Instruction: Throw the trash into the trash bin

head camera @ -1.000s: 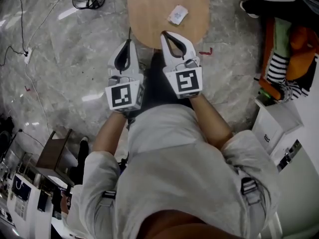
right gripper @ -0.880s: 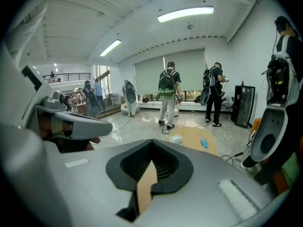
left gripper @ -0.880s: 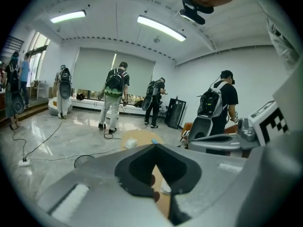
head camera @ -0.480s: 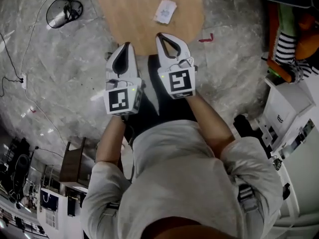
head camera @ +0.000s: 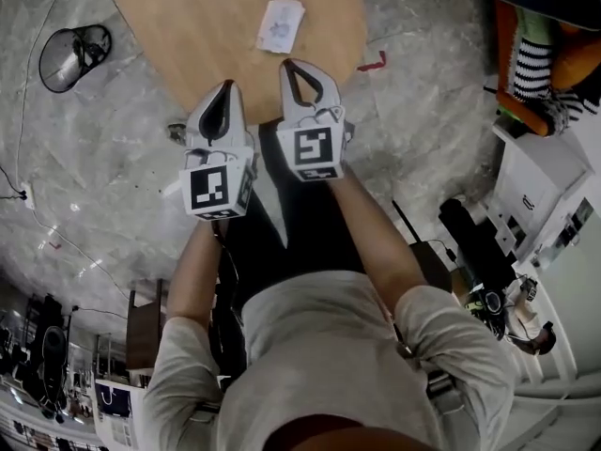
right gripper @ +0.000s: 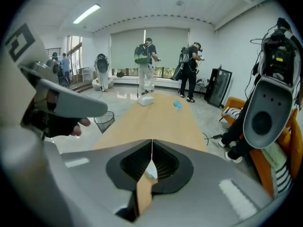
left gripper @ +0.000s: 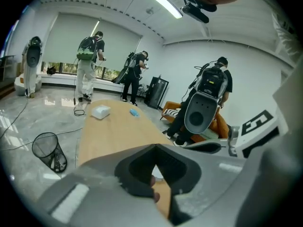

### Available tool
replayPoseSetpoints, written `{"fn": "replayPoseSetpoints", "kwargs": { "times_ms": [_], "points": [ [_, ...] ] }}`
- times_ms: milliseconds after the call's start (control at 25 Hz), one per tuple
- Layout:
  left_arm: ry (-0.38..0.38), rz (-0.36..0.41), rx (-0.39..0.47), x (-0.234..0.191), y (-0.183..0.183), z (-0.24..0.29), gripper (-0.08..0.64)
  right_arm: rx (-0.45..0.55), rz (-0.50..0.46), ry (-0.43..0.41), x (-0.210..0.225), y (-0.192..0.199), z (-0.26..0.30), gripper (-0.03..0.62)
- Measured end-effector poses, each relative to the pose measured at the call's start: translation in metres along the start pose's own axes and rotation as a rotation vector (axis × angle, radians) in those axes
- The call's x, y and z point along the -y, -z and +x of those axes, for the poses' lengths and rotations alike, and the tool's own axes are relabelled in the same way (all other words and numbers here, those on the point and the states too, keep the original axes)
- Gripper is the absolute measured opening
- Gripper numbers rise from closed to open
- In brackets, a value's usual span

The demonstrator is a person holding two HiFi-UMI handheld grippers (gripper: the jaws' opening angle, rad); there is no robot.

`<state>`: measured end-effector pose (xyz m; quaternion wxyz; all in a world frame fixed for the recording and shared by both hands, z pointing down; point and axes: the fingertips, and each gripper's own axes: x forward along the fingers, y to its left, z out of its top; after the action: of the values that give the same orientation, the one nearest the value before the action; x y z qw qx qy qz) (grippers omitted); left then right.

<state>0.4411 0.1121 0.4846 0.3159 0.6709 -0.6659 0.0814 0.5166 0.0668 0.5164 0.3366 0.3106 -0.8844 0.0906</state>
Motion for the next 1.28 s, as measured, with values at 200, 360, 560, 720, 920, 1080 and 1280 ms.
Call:
{"fn": "replayPoseSetpoints", "kwargs": {
  "times_ms": [200, 360, 560, 720, 920, 1080, 1280],
  "points": [
    [-0.003, -0.001, -0.044, -0.002, 0.026, 0.018, 0.018, -0.124, 0.254, -0.05, 0.014, 0.057, 0.029, 0.13],
    [0.007, 0.004, -0.094, -0.001, 0.045, 0.026, 0.018, -0.173, 0.595, -0.075, 0.017, 0.093, 0.046, 0.129],
    [0.04, 0.023, -0.126, 0.011, 0.052, 0.036, 0.018, -0.206, 0.791, -0.076, 0.02, 0.114, 0.065, 0.129],
    [0.053, 0.029, -0.145, 0.016, 0.056, 0.042, 0.018, -0.246, 0.963, -0.056, 0.024, 0.13, 0.077, 0.129],
    [0.067, 0.023, -0.162, 0.023, 0.058, 0.042, 0.018, -0.282, 1.139, -0.077, 0.023, 0.144, 0.087, 0.129],
    [0.056, 0.009, -0.149, 0.018, 0.057, 0.037, 0.018, -0.25, 1.12, -0.098, 0.02, 0.138, 0.089, 0.027],
    [0.0, -0.011, -0.119, 0.005, 0.049, 0.025, 0.018, -0.202, 0.846, -0.139, 0.018, 0.1, 0.079, 0.009]
  ]
}}
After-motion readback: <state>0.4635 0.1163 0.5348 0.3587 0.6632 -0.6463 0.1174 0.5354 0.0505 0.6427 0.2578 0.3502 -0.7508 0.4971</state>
